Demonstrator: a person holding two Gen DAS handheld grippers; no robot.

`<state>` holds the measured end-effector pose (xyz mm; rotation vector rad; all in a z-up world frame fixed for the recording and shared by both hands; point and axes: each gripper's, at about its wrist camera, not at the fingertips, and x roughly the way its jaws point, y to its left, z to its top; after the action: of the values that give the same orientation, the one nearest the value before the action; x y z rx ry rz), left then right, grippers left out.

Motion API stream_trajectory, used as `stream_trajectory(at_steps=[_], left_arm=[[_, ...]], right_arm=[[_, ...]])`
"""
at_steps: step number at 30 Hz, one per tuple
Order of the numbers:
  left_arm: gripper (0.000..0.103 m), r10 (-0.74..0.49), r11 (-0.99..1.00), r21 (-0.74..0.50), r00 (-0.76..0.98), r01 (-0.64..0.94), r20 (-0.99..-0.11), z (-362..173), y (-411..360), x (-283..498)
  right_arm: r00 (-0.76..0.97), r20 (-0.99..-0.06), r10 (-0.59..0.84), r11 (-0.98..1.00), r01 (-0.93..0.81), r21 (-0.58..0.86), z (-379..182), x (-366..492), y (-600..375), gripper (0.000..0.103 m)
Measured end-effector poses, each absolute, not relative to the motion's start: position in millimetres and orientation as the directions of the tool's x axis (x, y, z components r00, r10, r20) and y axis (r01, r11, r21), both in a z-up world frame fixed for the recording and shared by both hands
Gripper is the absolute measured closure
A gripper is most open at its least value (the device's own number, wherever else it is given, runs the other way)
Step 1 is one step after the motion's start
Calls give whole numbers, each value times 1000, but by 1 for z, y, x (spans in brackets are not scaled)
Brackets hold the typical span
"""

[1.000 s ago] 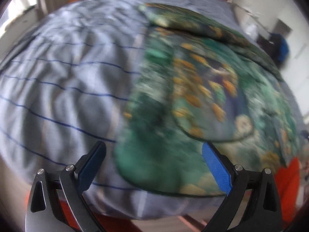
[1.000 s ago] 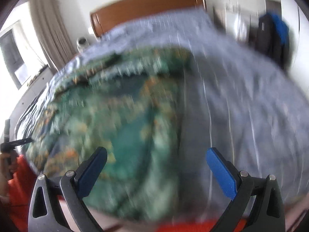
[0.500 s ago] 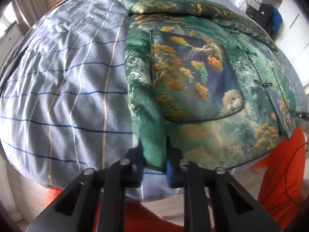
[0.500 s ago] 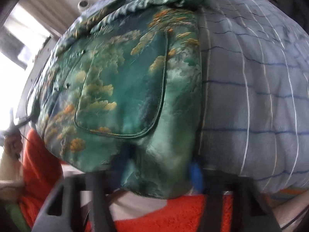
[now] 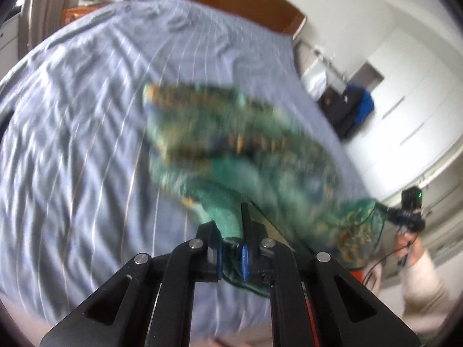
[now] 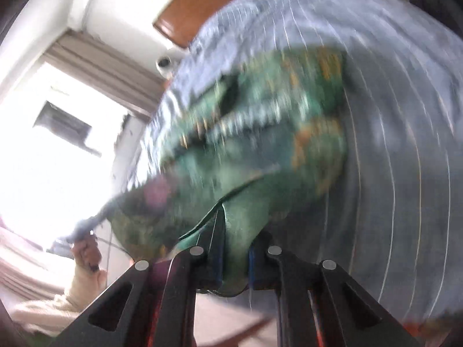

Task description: Fold large clothes

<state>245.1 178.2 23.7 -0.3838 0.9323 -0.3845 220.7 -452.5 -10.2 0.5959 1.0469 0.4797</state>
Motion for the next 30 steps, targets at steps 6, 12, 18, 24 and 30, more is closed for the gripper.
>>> stream_trajectory(at_steps=[6, 12, 18, 24, 30], left_arm=[[95, -339, 904, -426, 659, 31, -671, 48, 179, 391], [70, -214, 939, -312, 463, -145, -860, -42, 157, 524], [17, -311, 872, -458, 526, -175, -792, -40, 187, 506], [5, -226, 957, -288, 510, -45, -830, -54, 184, 477], [89, -128, 990, -143, 436, -3, -891, -93, 130, 474]], right_arm=[[581, -619, 528, 780, -45, 624, 17, 357, -469, 92], [613, -660, 434, 758, 147, 635, -46, 477, -480, 77], [639, -584, 501, 636, 187, 749, -80, 475, -487, 22], [597, -698, 396, 845, 61, 531, -46, 457, -488, 14], [477, -831, 288, 939, 32, 343, -92, 463, -441, 67]])
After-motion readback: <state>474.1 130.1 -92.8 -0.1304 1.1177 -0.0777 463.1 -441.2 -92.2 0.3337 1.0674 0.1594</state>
